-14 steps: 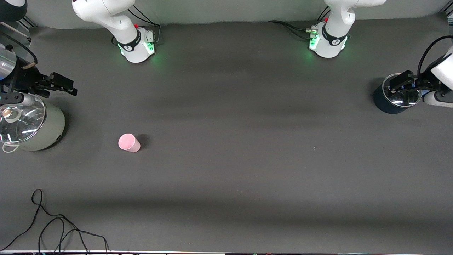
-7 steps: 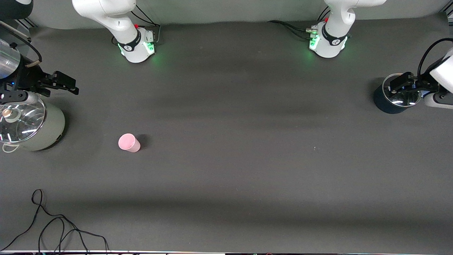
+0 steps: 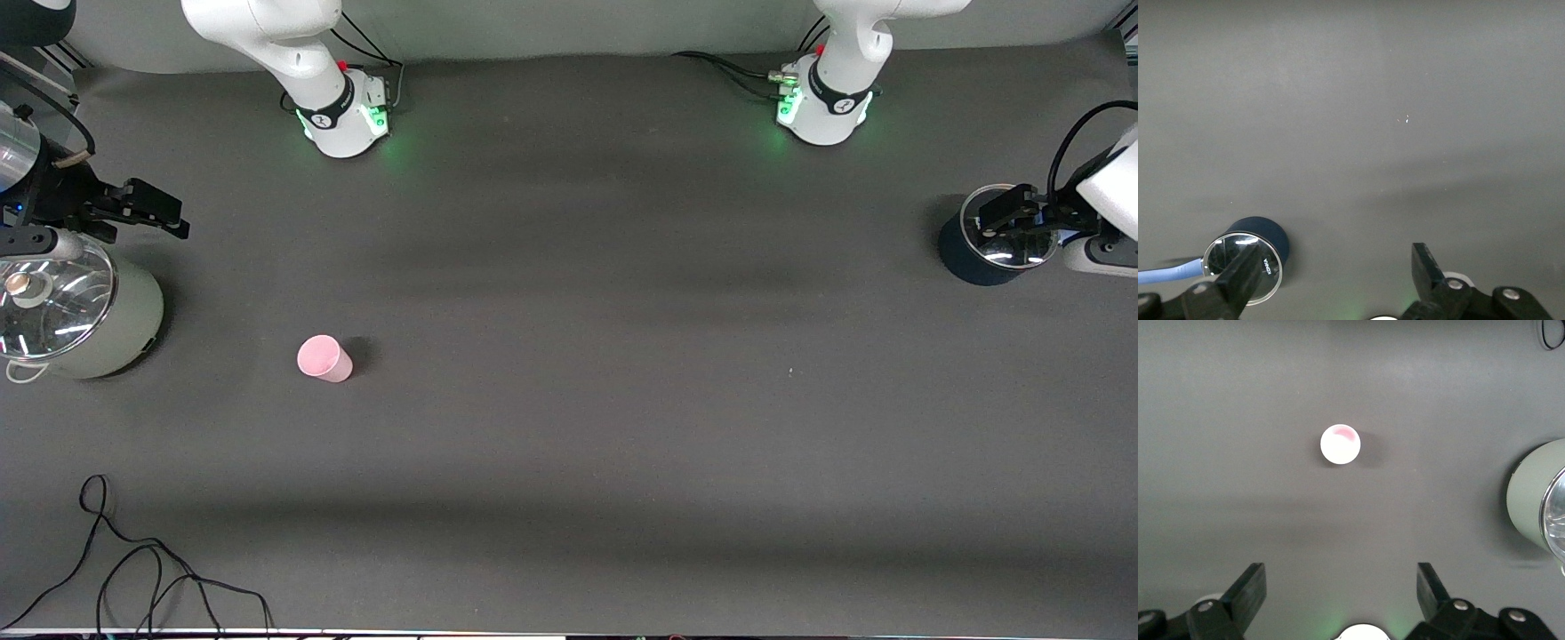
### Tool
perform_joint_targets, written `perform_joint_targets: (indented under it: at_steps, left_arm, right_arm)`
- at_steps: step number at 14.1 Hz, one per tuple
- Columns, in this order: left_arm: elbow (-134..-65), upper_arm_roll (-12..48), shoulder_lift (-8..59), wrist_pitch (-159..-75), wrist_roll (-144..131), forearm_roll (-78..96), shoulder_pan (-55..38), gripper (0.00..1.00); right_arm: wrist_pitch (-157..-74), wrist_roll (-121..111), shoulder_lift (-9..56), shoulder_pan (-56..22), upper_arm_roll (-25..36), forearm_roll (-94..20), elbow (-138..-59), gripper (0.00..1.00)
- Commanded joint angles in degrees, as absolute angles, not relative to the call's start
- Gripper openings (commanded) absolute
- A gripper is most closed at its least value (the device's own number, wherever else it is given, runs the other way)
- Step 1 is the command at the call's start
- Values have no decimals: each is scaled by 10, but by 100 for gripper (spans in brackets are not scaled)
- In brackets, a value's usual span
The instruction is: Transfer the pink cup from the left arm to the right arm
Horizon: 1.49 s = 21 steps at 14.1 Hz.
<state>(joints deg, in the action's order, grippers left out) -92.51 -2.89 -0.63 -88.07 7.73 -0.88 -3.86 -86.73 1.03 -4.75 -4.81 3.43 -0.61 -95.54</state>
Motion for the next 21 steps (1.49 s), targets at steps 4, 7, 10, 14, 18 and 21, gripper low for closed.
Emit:
perform_joint_targets:
  at_steps: [4, 7, 10, 14, 18, 21]
  left_arm:
    - [-924, -35, -8, -882, 33, -18, -49, 100]
    - [-923, -35, -8, -885, 33, -17, -49, 100]
    - [-919, -36, -2, -882, 33, -17, -48, 100]
    - [-919, -39, -2, -882, 39, -15, -47, 100]
    - [-919, -39, -4, -882, 36, -15, -47, 100]
    - [-919, -39, -4, -884, 36, -12, -47, 100]
  right_arm:
    - [-865, 19, 10, -41, 28, 1, -855, 100]
    - [-863, 18, 11, -40, 29, -1, -835, 100]
    - [-857, 18, 32, -43, 29, -2, -818, 100]
    - [-857, 19, 34, -47, 28, 5, -808, 100]
    - [-857, 15, 51, -45, 29, -3, -785, 100]
    - [-857, 12, 51, -47, 29, -2, -787, 100]
